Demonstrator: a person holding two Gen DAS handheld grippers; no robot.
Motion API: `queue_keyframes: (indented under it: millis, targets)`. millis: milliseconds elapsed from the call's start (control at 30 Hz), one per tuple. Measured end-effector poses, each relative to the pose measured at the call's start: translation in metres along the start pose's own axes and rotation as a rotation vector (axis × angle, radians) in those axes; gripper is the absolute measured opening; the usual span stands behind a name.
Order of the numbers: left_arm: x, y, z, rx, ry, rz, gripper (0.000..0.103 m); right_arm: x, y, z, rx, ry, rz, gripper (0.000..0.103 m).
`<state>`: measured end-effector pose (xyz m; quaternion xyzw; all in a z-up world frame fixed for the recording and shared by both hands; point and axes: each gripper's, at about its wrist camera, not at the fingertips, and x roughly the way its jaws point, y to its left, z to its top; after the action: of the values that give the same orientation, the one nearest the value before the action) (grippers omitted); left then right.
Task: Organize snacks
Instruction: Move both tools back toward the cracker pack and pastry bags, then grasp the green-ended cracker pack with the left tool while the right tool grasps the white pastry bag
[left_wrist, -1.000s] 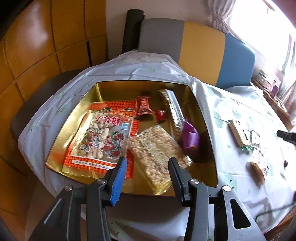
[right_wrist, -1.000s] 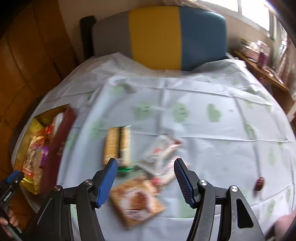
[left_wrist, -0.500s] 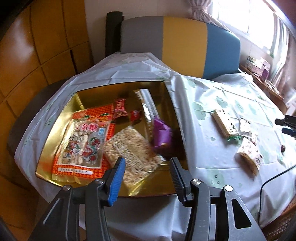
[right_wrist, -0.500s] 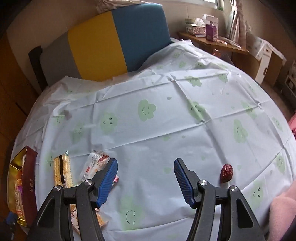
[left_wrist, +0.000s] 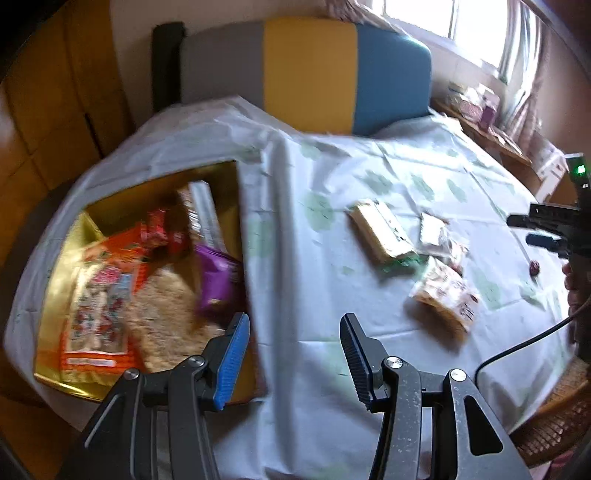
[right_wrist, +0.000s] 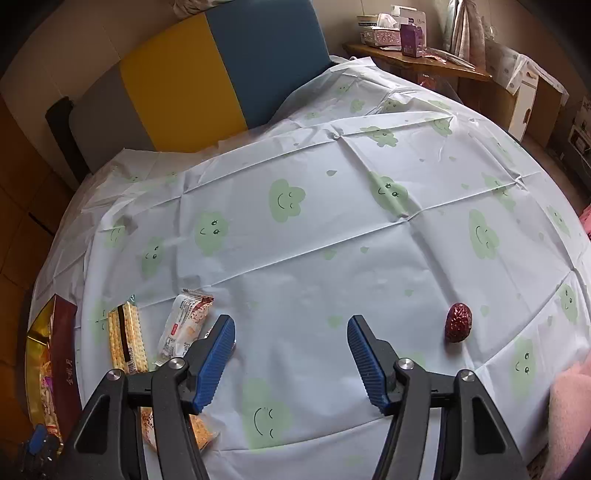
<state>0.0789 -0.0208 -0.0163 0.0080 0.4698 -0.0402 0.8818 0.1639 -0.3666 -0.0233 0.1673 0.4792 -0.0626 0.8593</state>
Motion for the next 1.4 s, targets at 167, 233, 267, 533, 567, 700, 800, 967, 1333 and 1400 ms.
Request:
queue_keyframes:
  millis: [167,233,267,533,567,700,800,967,1333,1400]
  targets:
    - [0.018,-0.018,-0.003,0.027,0.069,-0.058,0.052,-0.001,0.001,0.0,-0.001,-0.001,0.009,0.065]
    - [0.023,-0.026,-0.004,0.052,0.081,-0.092,0.051,-0.002,0.001,0.0,-0.005,0.001,0.017,0.065]
    - [0.024,-0.028,-0.003,0.052,0.077,-0.102,0.052,-0.002,0.002,0.0,-0.008,0.004,0.02,0.065]
    - [0.043,-0.041,0.023,0.022,0.061,-0.152,0.057,-0.002,0.007,-0.001,-0.03,0.012,0.03,0.064]
    - [0.047,-0.042,0.027,0.014,0.073,-0.164,0.057,-0.003,0.007,-0.001,-0.03,0.012,0.033,0.064]
    - [0.062,-0.05,0.048,-0.003,0.094,-0.192,0.057,-0.003,0.009,-0.002,-0.036,0.014,0.043,0.065]
    - [0.072,-0.058,0.061,0.002,0.11,-0.192,0.056,-0.004,0.011,-0.002,-0.046,0.017,0.048,0.065]
    - [0.097,-0.062,0.085,-0.042,0.137,-0.169,0.056,-0.002,0.013,-0.003,-0.055,0.026,0.05,0.065]
    - [0.138,-0.084,0.108,-0.016,0.155,-0.111,0.059,0.001,0.014,-0.001,-0.059,0.036,0.058,0.065]
    - [0.145,-0.088,0.109,-0.005,0.161,-0.097,0.06,0.001,0.014,-0.001,-0.059,0.037,0.06,0.065]
